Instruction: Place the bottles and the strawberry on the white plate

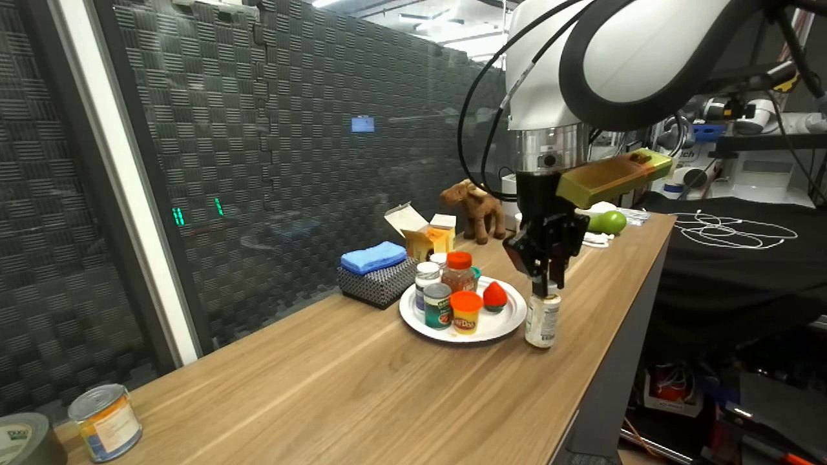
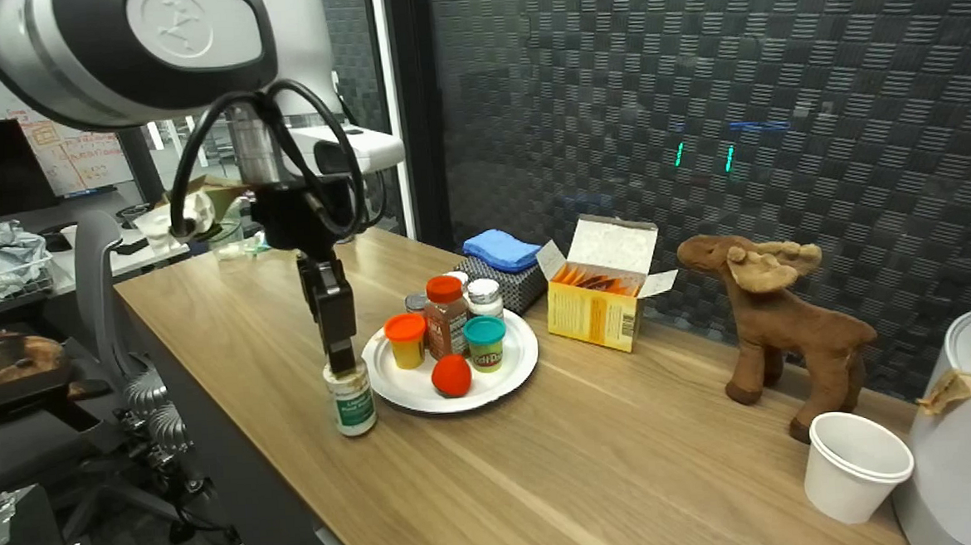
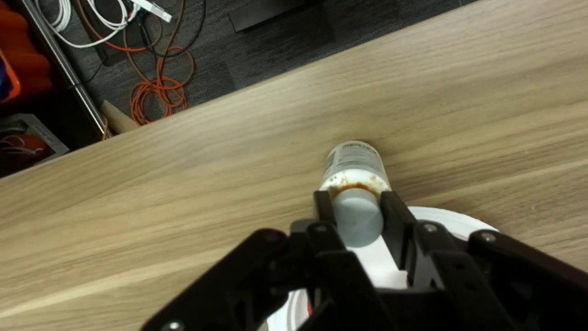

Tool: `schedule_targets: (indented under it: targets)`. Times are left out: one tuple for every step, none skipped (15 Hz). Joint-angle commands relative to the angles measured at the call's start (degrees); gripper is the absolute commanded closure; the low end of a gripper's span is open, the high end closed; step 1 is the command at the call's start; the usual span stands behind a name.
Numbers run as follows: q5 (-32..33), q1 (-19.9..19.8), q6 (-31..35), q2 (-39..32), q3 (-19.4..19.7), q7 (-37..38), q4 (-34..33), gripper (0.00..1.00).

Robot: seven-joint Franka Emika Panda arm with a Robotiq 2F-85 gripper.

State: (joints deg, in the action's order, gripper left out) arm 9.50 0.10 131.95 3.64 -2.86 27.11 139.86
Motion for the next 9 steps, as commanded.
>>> schedule_targets:
  targets:
    - [4.31, 0.94, -4.50, 2.94, -1.33, 2.46, -1.71, 0.92]
    - [4.88, 0.99, -5.25, 2.81, -1.53, 2.50, -2.47, 0.92]
    - [5.49, 1.04, -5.79, 2.65, -1.69, 2.54, -3.16, 0.92]
    - [6.02, 0.94, -6.08, 2.06, -1.74, 2.45, -3.97, 0.92]
    - [6.15, 0.85, -5.91, 1.34, -1.70, 2.08, -4.73, 0.92]
    - [6.37, 0.81, -5.83, 0.78, -1.63, 1.99, -5.34, 0.92]
    - [6.15, 0.70, -5.21, -0.07, -1.38, 1.64, -6.05, 0.92]
    - [5.49, 0.69, -4.58, -0.62, -1.17, 1.13, -6.55, 0.92]
    - [4.85, 0.67, -4.05, -1.36, -0.92, 0.71, -7.26, 0.92]
